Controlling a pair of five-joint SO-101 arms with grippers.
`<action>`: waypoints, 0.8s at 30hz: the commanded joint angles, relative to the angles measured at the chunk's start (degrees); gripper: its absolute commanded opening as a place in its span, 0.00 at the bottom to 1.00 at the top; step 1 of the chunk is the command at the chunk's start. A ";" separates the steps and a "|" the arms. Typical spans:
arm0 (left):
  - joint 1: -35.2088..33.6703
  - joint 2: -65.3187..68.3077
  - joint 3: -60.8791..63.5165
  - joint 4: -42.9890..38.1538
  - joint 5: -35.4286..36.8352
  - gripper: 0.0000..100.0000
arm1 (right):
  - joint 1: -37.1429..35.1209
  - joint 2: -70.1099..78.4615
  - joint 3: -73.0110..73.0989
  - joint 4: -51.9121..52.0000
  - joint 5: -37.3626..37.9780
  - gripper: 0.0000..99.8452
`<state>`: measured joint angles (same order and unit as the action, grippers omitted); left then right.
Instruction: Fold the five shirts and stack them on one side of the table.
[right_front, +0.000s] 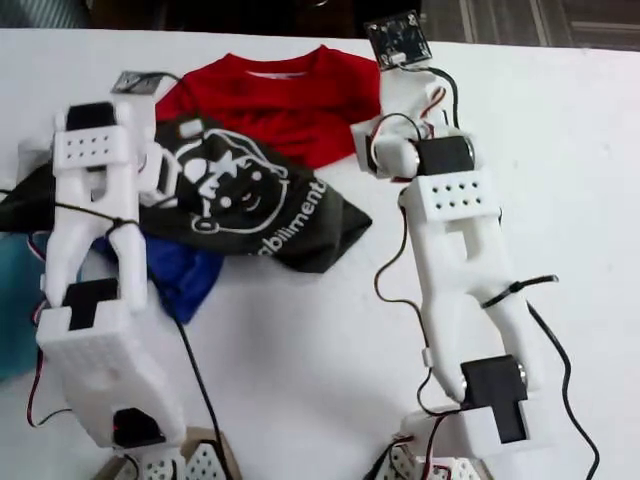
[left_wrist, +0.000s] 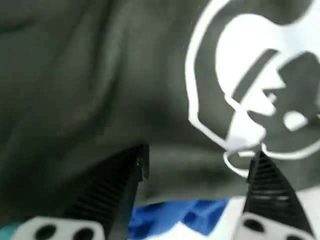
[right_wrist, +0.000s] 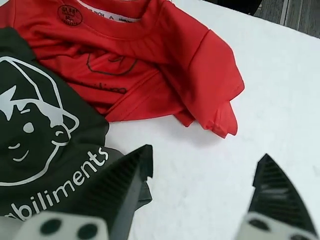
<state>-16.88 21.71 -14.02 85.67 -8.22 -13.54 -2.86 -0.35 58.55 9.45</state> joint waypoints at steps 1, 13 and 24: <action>-2.37 -1.93 5.58 -6.33 0.70 0.33 | 0.13 -0.48 -2.81 -1.10 -0.18 0.32; -18.55 9.49 9.45 -9.32 -15.56 0.13 | 0.13 -0.57 -4.13 0.22 -0.18 0.32; -41.23 9.41 -15.34 0.35 -17.23 0.03 | -0.22 -0.40 -6.68 3.21 -0.18 0.32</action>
<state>-50.11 31.91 -16.84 82.42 -25.19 -13.54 -2.77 -4.40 61.45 9.45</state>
